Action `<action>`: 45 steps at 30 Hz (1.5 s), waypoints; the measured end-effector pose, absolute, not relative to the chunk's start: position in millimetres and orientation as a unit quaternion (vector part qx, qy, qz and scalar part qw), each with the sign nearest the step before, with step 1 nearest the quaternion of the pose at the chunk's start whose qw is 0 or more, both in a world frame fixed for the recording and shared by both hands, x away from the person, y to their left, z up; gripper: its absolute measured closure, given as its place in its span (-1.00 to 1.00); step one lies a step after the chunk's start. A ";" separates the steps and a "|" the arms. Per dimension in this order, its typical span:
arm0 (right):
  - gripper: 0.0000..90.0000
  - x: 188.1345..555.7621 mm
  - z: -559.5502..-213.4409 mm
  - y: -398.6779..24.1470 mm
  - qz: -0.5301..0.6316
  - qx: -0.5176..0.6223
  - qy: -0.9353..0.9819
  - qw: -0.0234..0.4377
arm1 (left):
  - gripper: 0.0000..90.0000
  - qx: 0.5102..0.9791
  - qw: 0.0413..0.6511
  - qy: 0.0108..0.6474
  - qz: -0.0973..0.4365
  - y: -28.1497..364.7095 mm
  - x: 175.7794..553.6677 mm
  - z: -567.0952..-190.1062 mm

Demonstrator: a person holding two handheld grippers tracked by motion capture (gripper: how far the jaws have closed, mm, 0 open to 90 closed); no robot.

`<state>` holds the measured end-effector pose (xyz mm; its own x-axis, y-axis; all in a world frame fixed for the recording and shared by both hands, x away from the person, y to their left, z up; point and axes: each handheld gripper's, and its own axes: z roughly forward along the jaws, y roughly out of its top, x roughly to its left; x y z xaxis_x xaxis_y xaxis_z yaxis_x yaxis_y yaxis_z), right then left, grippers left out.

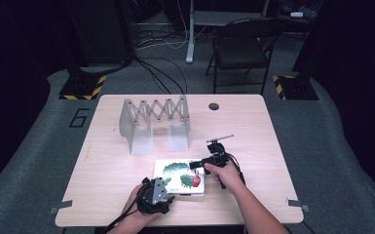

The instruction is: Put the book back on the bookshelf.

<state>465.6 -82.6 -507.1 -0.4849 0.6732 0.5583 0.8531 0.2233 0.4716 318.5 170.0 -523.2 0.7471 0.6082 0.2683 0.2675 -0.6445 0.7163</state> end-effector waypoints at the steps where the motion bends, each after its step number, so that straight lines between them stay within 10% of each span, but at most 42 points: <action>1: -0.16 465.7 -507.2 -82.7 -0.381 -0.493 -0.773 0.119 | -0.52 0.872 0.338 0.253 0.250 169.9 317.8 -522.7; 45: -0.19 464.3 -506.1 -80.0 -0.377 -0.490 -0.778 0.107 | -0.83 0.831 0.389 0.369 0.147 203.4 355.2 -516.7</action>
<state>464.3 -80.0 -506.1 -0.4960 0.6828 0.5364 0.8440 0.2340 0.4826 355.2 203.4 -516.7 0.6846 0.7277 -0.0423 0.4986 -0.4253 0.7554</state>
